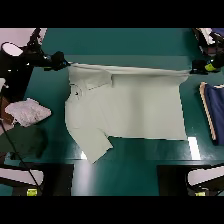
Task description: Fold the shirts.
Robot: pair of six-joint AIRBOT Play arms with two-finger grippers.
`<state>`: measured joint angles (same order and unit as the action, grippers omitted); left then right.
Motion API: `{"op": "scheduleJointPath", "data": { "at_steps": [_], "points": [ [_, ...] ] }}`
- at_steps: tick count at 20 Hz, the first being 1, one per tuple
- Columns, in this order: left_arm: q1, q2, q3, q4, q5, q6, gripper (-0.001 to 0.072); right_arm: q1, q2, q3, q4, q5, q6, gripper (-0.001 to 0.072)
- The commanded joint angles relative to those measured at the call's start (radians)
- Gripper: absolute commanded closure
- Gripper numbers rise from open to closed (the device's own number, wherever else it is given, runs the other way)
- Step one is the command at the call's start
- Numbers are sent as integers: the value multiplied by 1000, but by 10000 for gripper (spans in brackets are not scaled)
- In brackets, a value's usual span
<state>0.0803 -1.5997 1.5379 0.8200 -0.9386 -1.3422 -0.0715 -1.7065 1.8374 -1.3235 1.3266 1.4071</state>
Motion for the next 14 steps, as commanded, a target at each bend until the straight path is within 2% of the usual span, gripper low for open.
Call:
{"op": "scheduleJointPath", "data": {
  "at_steps": [1, 4, 7, 12, 14],
  "points": [
    [-2, -52, 42, -15, 50, 33, 677, -2, -55, 81, 20, -43, -2, 698],
    [8, -52, 47, 40, -97, 76, 679, -1, -55, 86, 0, 16, -2, 698],
    [-21, -51, 10, 211, -225, 75, 679, 1, -33, 9, -14, 37, -2, 698],
    [-66, -51, -168, 251, -208, 74, 678, 1, 63, -287, -13, -55, -2, 698],
    [-66, -51, -200, 251, -196, 49, 677, 1, 99, -381, -11, -98, -2, 697]
  ]
}}
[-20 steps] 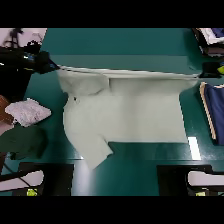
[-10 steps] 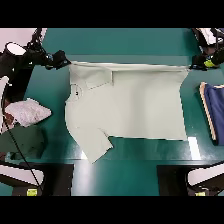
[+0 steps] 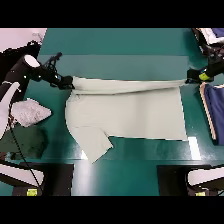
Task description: Fold the shirts.
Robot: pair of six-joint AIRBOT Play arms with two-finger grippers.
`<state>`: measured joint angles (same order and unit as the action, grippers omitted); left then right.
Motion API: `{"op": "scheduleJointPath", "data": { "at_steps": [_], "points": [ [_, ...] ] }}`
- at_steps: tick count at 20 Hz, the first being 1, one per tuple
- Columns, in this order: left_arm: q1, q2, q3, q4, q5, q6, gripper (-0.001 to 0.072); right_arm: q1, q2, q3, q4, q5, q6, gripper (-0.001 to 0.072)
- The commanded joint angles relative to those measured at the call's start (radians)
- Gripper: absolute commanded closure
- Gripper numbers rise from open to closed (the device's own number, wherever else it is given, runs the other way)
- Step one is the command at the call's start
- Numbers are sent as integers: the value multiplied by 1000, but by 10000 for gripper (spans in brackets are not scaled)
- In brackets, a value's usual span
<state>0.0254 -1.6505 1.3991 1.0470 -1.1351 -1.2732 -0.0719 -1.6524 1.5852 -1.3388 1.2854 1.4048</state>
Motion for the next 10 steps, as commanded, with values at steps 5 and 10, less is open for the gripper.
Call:
{"op": "scheduleJointPath", "data": {
  "at_steps": [5, 10],
  "points": [
    [-9, 16, -61, 35, -36, -84, 242, 0, 85, -197, 12, -21, 5, 260],
    [15, 188, -149, 200, -142, -153, 241, -32, 225, -249, 11, 52, -5, 262]
  ]
}}
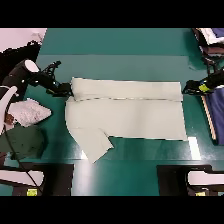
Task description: Fold the shirts.
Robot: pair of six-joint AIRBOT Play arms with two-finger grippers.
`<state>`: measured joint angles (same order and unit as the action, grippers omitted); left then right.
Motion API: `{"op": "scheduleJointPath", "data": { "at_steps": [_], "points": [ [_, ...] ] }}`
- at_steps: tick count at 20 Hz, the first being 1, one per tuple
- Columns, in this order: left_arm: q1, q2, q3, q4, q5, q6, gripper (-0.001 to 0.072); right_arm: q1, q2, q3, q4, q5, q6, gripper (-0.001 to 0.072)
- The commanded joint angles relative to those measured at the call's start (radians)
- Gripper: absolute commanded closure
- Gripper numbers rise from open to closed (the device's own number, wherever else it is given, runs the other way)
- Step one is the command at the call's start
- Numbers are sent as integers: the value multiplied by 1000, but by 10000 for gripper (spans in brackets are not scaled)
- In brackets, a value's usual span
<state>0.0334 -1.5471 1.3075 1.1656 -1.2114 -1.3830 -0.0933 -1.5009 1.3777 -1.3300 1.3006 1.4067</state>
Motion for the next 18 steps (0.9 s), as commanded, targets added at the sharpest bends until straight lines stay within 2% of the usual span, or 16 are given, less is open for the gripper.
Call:
{"op": "scheduleJointPath", "data": {
  "at_steps": [1, 4, 9, 14, 18],
  "points": [
    [6, 138, -124, 83, -72, -47, 241, -19, 116, -78, 3, 32, -20, 262],
    [0, 333, -398, 76, -21, -114, 242, -19, 234, -198, 3, 16, -21, 262],
    [0, 571, -770, -89, -29, -113, 242, -19, 327, -302, 3, -1, -21, 262],
    [-16, 636, -911, -259, 113, -77, 242, -19, 363, -306, 3, -6, -21, 262],
    [-161, 636, -928, -285, 256, -93, 243, -19, 380, -306, 3, 2, -20, 262]
  ]
}}
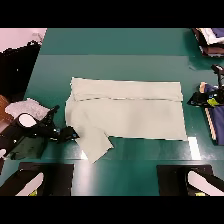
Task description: Fold the shirts.
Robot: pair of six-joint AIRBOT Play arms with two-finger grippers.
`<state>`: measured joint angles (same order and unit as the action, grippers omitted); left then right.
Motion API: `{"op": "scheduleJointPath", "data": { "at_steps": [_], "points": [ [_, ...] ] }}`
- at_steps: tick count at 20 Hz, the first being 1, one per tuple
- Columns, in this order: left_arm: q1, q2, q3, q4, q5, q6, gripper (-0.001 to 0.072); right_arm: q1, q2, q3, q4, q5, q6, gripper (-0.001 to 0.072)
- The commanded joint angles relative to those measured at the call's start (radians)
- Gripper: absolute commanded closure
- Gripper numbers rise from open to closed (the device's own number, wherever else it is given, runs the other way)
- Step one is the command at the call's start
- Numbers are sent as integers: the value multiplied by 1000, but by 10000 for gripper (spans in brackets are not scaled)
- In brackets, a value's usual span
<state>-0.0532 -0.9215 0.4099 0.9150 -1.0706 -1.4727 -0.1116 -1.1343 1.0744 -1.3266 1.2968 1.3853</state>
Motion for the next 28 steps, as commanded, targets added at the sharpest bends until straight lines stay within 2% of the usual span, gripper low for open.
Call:
{"op": "scheduleJointPath", "data": {
  "at_steps": [1, 2, 4, 5, 9, 10, 11, 12, 13, 14, 17, 18, 22, 26, 27, 28],
  "points": [
    [-92, 10, -31, -35, 143, -33, 243, -1, 13, -3, 0, 19, 1, 262],
    [-94, 10, -31, -43, 159, -59, 255, -1, 13, -3, 0, 33, 1, 262],
    [-94, 10, -30, -71, 171, -64, 634, -18, 13, -5, -11, 59, 1, 262],
    [-94, 10, -28, -80, 169, -64, 677, -42, 13, -5, -9, 79, 1, 262],
    [-94, 10, 29, -82, 126, -33, 677, -216, 14, -72, -10, 173, 0, 260],
    [-94, 10, 46, -82, 116, -19, 677, -268, 13, -127, -9, 184, 0, 236],
    [-94, 10, 63, -82, 115, -11, 677, -317, 11, -187, -8, 185, 0, 94],
    [-94, 10, 76, -82, 116, -11, 678, -365, 6, -250, -2, 180, 0, 76],
    [-94, 10, 87, -81, 118, -11, 677, -404, -3, -308, 10, 169, -2, 109],
    [-94, 10, 93, -81, 122, -11, 677, -429, -13, -354, 37, 156, -30, 192],
    [-94, 10, 95, -81, 129, -11, 677, -450, -31, -451, 156, 76, -79, 214],
    [-94, 10, 95, -81, 131, -11, 677, -439, -37, -468, 182, 54, -80, 242],
    [-94, 10, 95, -77, 125, -12, 677, -358, -67, -473, 181, 28, -82, 285],
    [-94, 11, 95, -11, 43, -13, 678, -305, -63, -472, 172, 35, -82, 645],
    [-94, 12, 95, 3, 0, -13, 679, -298, -58, -472, 172, 45, -86, 697],
    [-94, 27, 95, 23, -39, -13, 679, -294, -44, -472, 170, 55, -87, 697]
  ]
}}
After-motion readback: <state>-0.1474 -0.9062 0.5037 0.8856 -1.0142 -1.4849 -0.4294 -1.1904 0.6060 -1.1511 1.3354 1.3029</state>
